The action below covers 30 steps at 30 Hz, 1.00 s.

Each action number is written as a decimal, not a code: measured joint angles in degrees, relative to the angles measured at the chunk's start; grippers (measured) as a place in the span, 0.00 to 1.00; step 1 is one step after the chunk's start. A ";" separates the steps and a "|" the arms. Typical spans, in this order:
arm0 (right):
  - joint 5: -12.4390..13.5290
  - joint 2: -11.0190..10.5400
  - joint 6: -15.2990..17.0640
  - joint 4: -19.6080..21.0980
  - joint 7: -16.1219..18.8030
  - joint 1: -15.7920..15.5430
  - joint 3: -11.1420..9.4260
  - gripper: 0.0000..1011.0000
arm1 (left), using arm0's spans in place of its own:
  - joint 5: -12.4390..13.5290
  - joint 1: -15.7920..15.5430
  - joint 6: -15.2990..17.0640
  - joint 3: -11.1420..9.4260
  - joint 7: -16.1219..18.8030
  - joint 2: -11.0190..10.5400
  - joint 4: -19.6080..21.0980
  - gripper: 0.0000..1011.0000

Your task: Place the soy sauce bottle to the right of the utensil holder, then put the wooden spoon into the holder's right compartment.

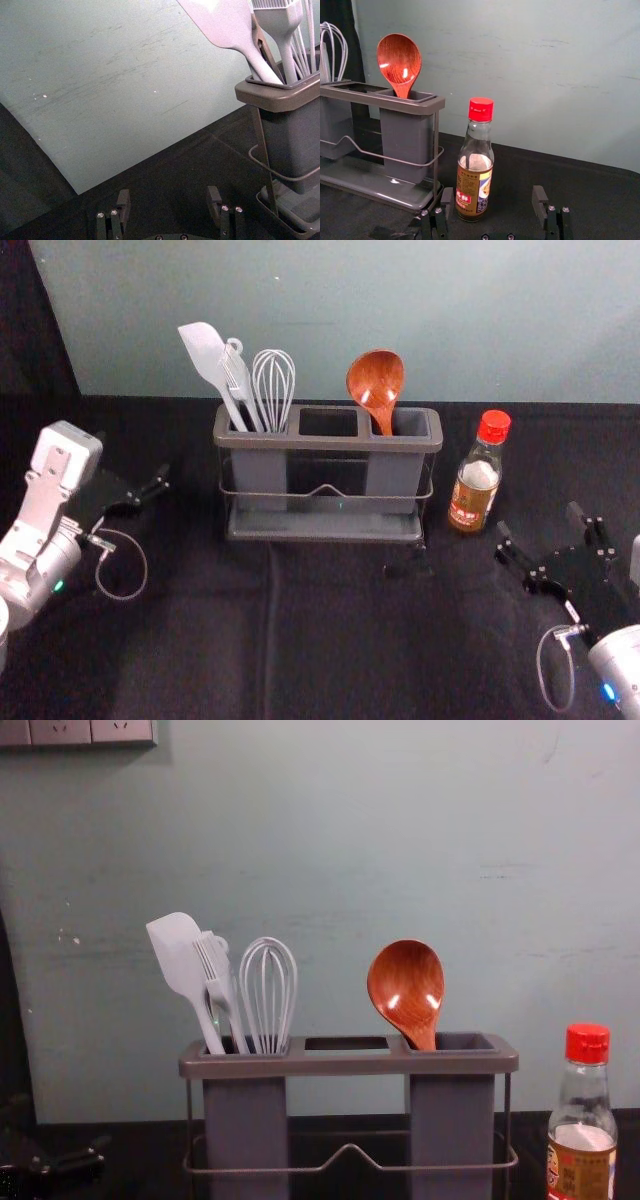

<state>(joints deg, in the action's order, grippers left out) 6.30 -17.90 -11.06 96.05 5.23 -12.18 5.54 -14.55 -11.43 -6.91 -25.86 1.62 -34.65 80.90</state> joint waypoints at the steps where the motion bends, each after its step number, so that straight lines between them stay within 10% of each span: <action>1: 0.01 -0.01 0.00 0.02 0.00 -0.01 0.00 0.99 | 0.00 0.00 0.00 0.00 0.00 0.00 0.00 0.99; 30: 0.30 -0.14 -0.01 0.31 -0.06 -0.16 0.02 0.99 | 0.00 0.00 0.00 0.00 0.00 0.00 0.00 0.99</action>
<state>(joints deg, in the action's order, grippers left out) 6.60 -18.04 -11.08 96.36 5.17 -12.34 5.56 -14.55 -11.43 -6.91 -25.86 1.62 -34.65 80.90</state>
